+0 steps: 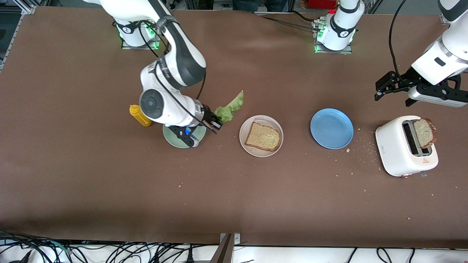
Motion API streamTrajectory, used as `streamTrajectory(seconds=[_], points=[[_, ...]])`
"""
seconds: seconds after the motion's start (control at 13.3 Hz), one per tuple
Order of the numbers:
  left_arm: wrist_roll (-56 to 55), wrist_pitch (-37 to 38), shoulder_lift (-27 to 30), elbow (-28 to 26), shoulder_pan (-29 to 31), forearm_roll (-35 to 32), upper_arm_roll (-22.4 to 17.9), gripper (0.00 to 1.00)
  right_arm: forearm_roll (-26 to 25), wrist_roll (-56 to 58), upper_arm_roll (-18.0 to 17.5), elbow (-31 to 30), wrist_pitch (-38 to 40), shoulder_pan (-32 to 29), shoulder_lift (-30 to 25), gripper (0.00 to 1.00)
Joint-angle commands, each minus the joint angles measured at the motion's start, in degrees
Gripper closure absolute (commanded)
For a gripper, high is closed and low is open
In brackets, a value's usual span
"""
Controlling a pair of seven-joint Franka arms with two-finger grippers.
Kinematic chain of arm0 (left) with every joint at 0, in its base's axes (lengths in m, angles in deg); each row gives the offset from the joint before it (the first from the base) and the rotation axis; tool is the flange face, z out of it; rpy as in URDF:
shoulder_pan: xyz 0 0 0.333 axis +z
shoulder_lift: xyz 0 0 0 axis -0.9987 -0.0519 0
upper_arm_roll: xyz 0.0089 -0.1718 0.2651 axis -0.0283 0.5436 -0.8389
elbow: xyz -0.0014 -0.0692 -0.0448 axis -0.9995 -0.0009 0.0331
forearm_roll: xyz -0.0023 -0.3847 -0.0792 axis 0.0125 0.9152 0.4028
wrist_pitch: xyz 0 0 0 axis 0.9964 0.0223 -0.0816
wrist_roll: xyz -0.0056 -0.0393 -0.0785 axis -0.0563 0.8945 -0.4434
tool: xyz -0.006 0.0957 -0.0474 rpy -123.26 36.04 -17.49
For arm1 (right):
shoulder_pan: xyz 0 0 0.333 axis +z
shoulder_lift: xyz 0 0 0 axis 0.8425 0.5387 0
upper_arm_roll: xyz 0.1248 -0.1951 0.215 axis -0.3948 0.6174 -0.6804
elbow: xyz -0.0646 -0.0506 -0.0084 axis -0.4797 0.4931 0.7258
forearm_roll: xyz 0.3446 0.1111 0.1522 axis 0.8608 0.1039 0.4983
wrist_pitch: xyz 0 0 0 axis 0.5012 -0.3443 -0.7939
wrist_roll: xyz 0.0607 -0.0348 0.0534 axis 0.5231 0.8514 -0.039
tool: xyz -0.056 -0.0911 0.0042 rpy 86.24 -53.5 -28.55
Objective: Make sandwich in beige plate with both arms
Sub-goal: 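Lower the lettuce leaf onto the toast with the right gripper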
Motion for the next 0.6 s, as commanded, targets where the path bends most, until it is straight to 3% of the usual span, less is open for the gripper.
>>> streamTrajectory(seconds=[0.0, 0.3, 0.53], points=[[1.3, 0.8, -0.1, 0.7, 0.4, 1.7, 0.0, 0.00, 3.4, -7.5, -2.6, 3.5, -3.1, -0.6, 5.1, 1.00], [1.3, 0.8, -0.1, 0.7, 0.4, 1.7, -0.1, 0.00, 12.7, -15.1, -4.4, 4.4, -10.3, -0.6, 9.1, 1.00], [1.3, 0.8, -0.1, 0.7, 0.4, 1.7, 0.0, 0.00, 14.1, -19.0, -4.6, 7.3, -11.2, -0.6, 12.8, 1.00]])
